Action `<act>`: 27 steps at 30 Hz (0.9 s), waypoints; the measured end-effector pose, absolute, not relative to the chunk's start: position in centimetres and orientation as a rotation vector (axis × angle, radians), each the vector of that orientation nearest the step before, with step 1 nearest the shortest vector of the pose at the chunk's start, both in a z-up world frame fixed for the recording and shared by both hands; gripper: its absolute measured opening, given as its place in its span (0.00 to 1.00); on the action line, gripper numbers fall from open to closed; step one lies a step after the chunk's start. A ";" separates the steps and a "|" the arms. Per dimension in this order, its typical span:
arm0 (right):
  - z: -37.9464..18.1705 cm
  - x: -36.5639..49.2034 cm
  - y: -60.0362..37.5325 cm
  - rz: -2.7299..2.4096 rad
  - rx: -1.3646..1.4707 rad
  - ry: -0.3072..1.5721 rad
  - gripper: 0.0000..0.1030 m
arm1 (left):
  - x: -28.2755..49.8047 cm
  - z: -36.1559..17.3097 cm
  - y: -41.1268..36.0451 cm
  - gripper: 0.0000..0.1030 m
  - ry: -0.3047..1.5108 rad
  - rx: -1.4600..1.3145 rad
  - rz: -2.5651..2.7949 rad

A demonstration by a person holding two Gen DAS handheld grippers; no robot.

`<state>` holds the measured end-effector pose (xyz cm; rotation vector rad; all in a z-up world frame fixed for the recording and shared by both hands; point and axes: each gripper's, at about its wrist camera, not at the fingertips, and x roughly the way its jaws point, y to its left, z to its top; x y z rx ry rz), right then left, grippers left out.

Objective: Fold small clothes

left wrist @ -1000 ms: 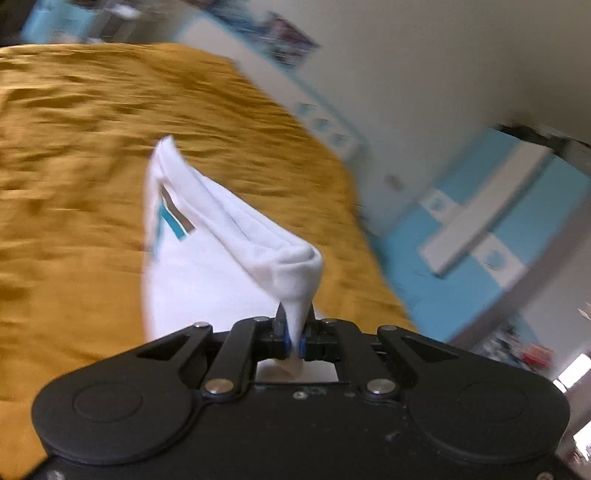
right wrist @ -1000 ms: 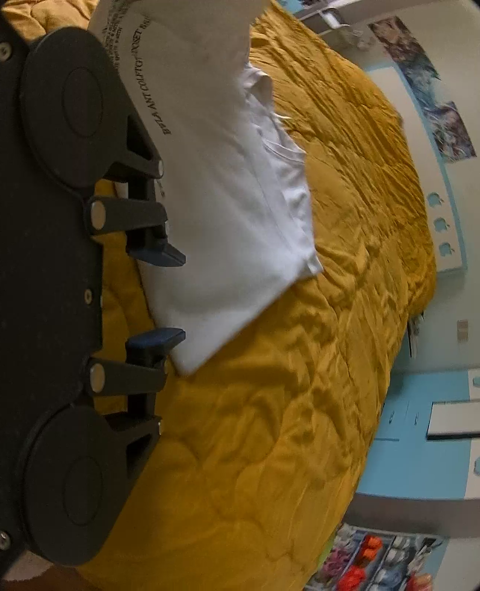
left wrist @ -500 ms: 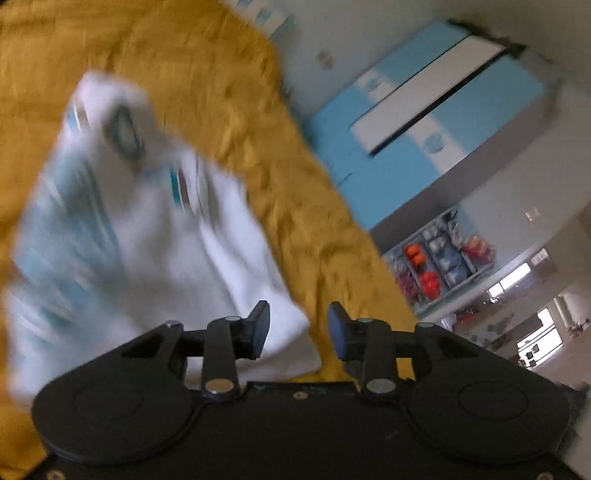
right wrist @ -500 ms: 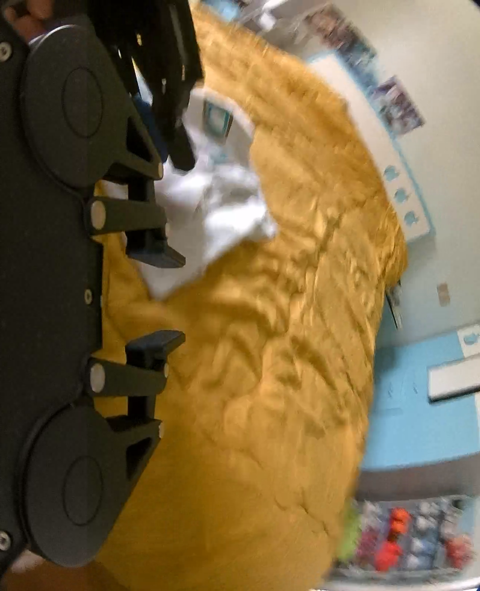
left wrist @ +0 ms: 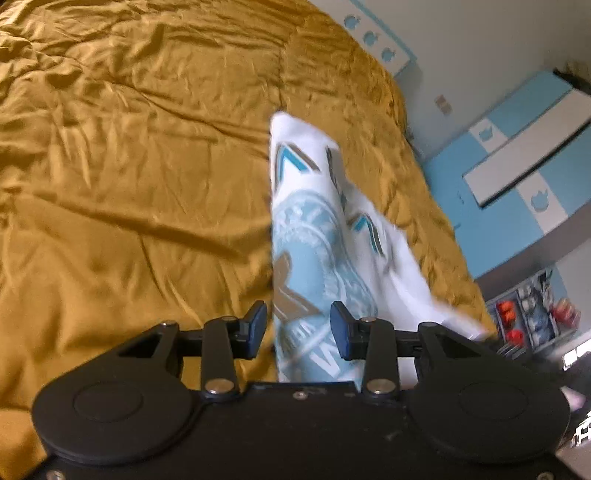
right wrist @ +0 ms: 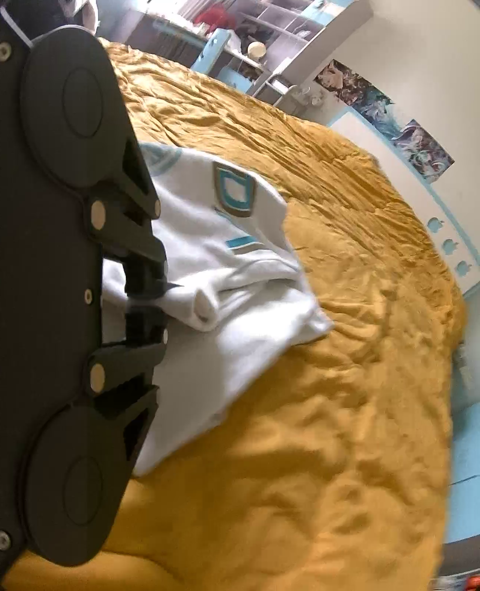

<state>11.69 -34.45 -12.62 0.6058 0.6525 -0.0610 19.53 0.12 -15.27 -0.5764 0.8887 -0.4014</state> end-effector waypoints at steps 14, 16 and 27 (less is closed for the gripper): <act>-14.2 8.2 -38.7 -0.134 0.558 0.692 0.15 | 22.5 -17.2 -3.0 0.41 0.981 -0.469 -0.461; -12.7 8.2 -39.4 -0.159 0.566 0.666 0.28 | 23.6 -16.9 -2.6 0.41 0.971 -0.470 -0.460; -10.6 25.2 -39.9 0.000 0.381 0.661 0.39 | 33.7 -17.0 -4.2 0.41 0.922 -0.533 -0.377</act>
